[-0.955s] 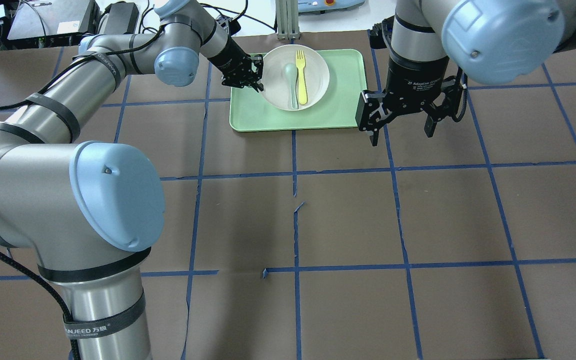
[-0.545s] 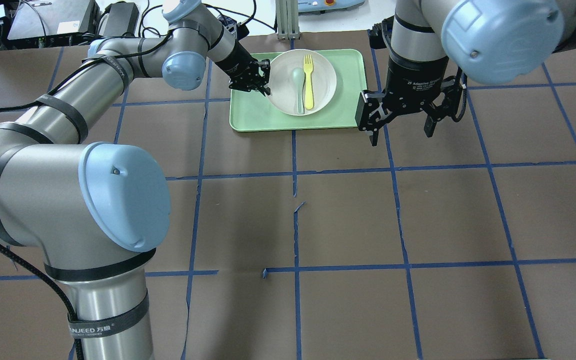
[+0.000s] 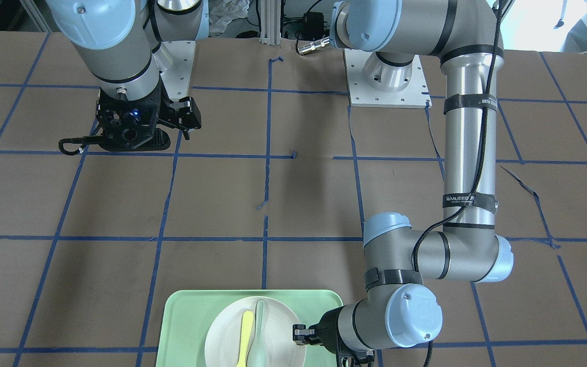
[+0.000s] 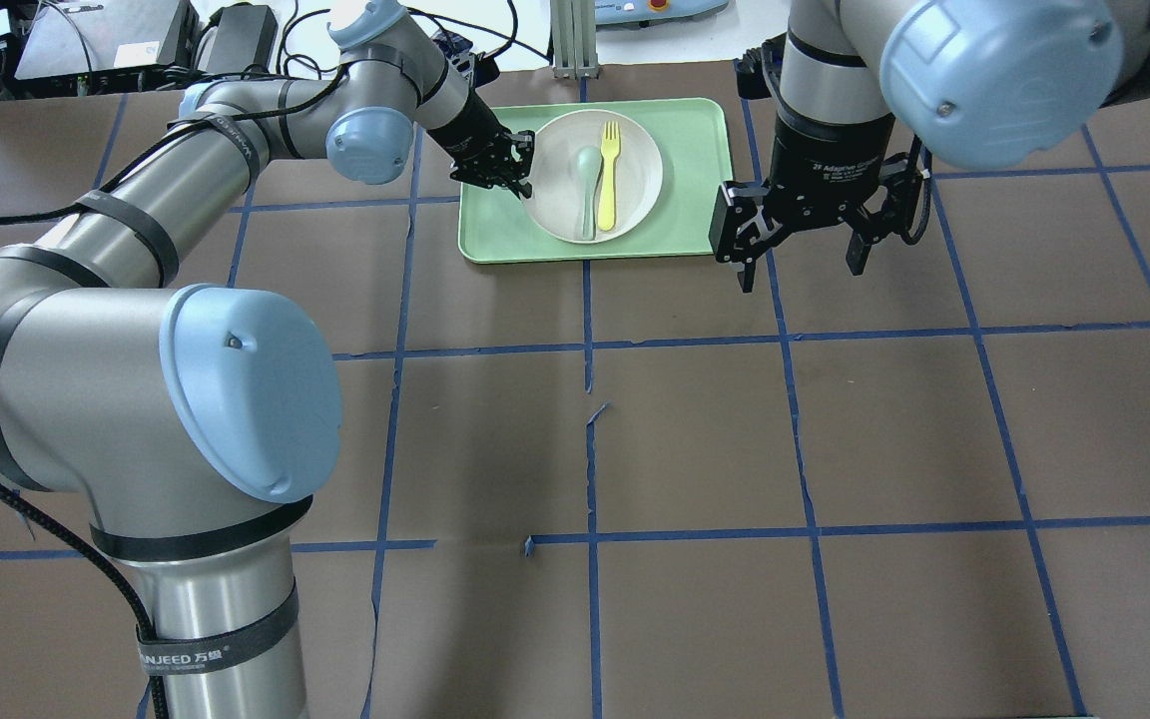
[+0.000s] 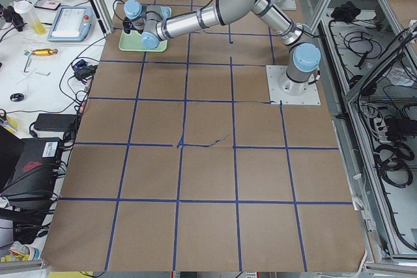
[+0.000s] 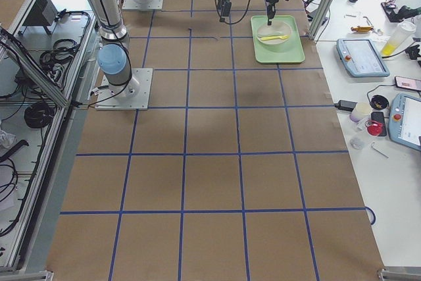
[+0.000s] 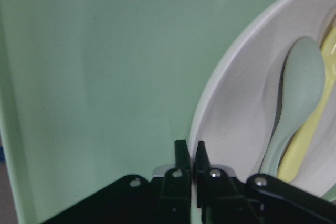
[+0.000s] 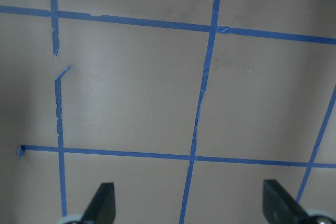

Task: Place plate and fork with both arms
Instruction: 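Open the left gripper and withdraw it while the right gripper moves over the plate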

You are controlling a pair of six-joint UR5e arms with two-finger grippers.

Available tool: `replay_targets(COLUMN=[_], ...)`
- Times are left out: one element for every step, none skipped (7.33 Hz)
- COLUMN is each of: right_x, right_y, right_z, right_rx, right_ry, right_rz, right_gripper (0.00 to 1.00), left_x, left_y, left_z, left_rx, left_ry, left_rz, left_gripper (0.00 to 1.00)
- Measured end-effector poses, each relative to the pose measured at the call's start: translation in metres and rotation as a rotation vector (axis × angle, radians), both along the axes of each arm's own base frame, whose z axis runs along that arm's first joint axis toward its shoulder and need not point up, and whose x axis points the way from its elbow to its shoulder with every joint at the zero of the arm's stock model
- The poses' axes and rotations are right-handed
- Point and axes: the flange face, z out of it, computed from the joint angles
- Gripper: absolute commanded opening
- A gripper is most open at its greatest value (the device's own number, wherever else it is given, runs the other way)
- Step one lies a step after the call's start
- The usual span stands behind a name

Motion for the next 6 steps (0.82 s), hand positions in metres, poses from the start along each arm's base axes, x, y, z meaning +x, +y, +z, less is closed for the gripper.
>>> replay_targets(right_x=[0.000, 0.000, 0.000, 0.001, 0.004, 0.009], right_y=[0.000, -0.001, -0.002, -0.007, -0.019, -0.040], right_z=[0.001, 0.002, 0.004, 0.006, -0.003, -0.023], right_rx=[-0.003, -0.008, -0.018, -0.039, -0.063, -0.080], right_ry=[-0.001, -0.002, -0.003, -0.011, -0.020, -0.034], right_rz=[0.000, 0.001, 0.000, -0.002, -0.007, -0.019], right_gripper=[1.00, 1.00, 1.00, 1.00, 1.00, 1.00], left_x=[0.000, -0.001, -0.001, 0.005, 0.021, 0.041], left_y=[0.000, 0.001, 0.004, 0.011, 0.022, 0.036], left_z=[0.004, 0.015, 0.036, 0.067, 0.097, 0.119], left_rx=[-0.007, -0.020, -0.035, -0.037, -0.021, -0.002], left_ry=[-0.006, -0.007, -0.008, -0.030, -0.096, -0.182], left_rz=[-0.003, -0.003, 0.001, 0.008, 0.021, 0.034], left_gripper=[0.93, 1.00, 1.00, 1.00, 1.00, 1.00])
